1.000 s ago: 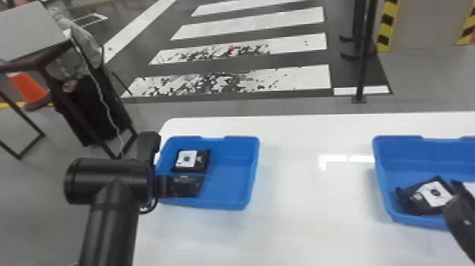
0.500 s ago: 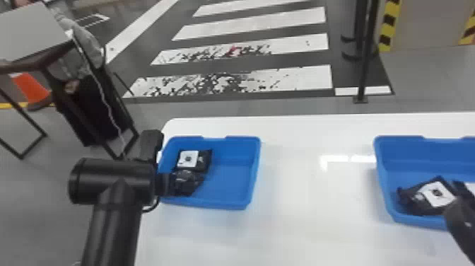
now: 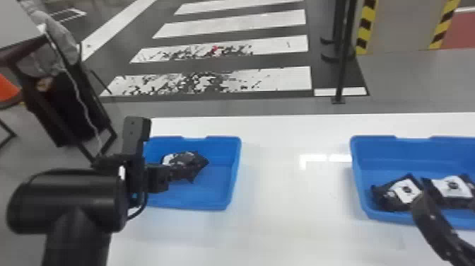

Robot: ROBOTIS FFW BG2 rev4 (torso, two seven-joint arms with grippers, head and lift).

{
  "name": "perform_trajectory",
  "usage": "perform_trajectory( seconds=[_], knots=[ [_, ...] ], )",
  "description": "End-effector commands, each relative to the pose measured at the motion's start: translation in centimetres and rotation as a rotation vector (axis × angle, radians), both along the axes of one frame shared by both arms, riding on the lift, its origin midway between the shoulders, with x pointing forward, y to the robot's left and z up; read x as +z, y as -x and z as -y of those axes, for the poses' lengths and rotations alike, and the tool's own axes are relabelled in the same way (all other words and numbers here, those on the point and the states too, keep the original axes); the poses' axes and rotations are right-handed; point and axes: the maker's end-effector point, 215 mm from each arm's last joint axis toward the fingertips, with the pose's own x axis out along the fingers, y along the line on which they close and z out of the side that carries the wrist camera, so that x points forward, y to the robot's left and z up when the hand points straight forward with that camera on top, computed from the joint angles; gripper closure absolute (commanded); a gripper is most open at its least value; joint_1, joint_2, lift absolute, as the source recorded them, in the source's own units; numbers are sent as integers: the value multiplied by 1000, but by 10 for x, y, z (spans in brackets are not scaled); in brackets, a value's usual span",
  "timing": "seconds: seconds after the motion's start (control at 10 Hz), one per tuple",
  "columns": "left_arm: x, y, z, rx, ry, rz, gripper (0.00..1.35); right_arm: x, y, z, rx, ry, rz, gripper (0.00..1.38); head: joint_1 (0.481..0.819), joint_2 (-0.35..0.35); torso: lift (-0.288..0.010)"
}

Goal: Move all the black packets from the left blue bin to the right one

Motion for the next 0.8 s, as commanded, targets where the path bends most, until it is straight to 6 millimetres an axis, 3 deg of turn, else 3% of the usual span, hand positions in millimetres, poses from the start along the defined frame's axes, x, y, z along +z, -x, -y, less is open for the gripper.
perform_trajectory(
  seconds=[0.0,0.3,0.5,0.7],
  knots=[
    [32,1,50,-99,41,97,1202,8,-2,-9,30,-24,7,154,695,206,-140],
    [51,10,172,-345,185,146,1202,31,-8,-53,159,-108,21,156,695,97,-140],
    [56,24,232,-461,273,146,1202,34,-13,-79,250,-143,17,157,695,49,-140],
    [64,48,292,-585,365,136,1202,27,-26,-85,264,-154,19,157,695,-10,-140]
  ],
)
